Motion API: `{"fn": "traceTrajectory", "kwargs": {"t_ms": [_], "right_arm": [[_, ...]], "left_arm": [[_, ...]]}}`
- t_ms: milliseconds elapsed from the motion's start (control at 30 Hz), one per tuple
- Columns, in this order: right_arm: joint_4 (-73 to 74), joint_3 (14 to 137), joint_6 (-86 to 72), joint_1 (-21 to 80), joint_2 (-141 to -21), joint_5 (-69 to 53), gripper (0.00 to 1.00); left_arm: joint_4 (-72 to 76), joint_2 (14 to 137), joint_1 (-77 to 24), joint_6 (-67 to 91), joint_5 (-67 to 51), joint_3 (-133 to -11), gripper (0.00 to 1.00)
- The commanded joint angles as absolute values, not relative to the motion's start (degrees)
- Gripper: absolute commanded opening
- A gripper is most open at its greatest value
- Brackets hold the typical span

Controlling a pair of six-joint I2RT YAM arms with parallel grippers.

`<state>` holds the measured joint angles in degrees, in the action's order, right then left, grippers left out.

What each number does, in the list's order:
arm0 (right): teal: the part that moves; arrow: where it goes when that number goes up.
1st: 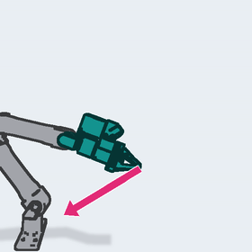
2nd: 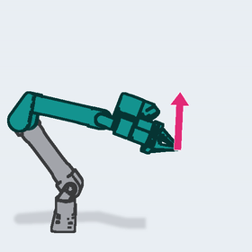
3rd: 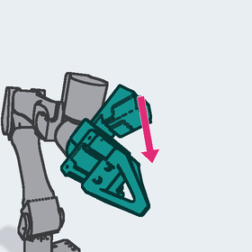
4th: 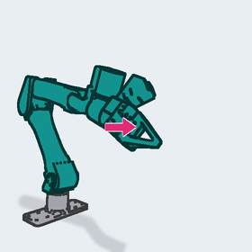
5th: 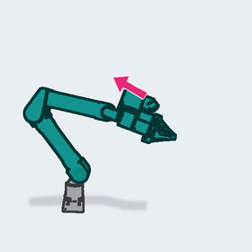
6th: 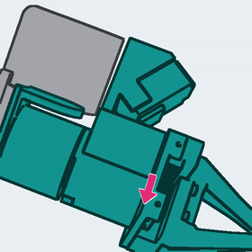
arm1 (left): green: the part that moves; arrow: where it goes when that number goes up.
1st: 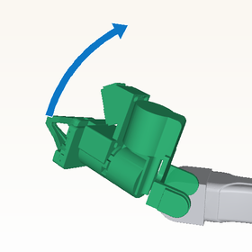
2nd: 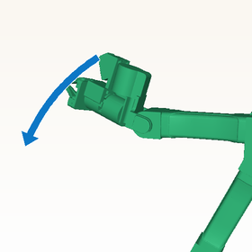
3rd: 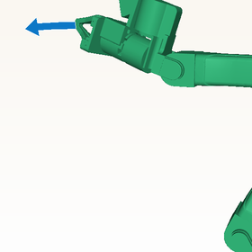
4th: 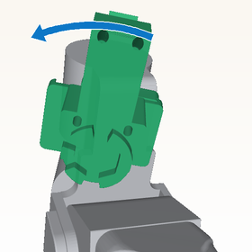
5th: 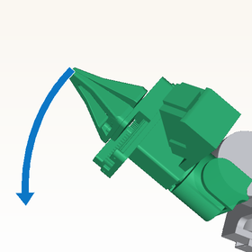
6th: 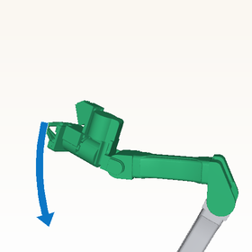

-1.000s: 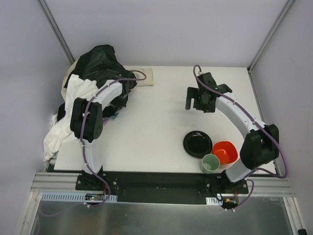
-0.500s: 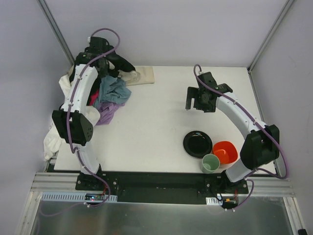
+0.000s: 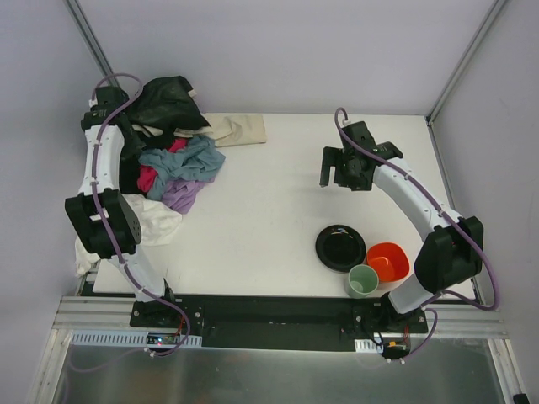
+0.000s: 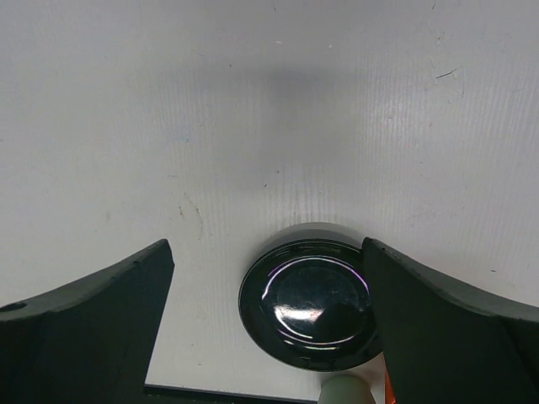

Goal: Pick out a specific cloth from the pile

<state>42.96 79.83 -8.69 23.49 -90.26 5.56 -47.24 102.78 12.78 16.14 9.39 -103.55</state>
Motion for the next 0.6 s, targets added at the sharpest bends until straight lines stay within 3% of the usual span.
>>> {"fn": "traceTrajectory", "kwargs": {"t_ms": [0, 100, 200, 267, 433, 567], "right_arm": [[44.3, 82.9, -8.0, 23.4, -90.0, 5.0, 0.96], [44.3, 82.9, -7.9, 23.4, -90.1, 4.7, 0.96], [44.3, 82.8, -7.6, 23.4, -90.4, 4.6, 0.96], [44.2, 83.0, -7.2, 23.4, -90.3, 4.6, 0.96], [44.5, 84.7, -6.3, 23.3, -90.4, 4.3, 0.96], [45.1, 86.5, -5.6, 23.3, -90.7, 4.3, 0.96]], "left_arm": [[-49.7, 104.6, 13.4, 20.2, 3.6, -96.3, 0.0], [-49.7, 105.6, 13.5, 21.4, 1.6, -92.9, 0.0], [-49.8, 105.6, 13.5, 21.6, -1.3, -92.1, 0.13], [-49.8, 104.4, 13.6, 22.2, -3.4, -92.2, 0.28], [-49.3, 99.6, 14.2, 25.0, -10.2, -91.6, 0.79], [-49.0, 94.5, 14.2, 28.1, -13.0, -88.4, 0.94]]}}
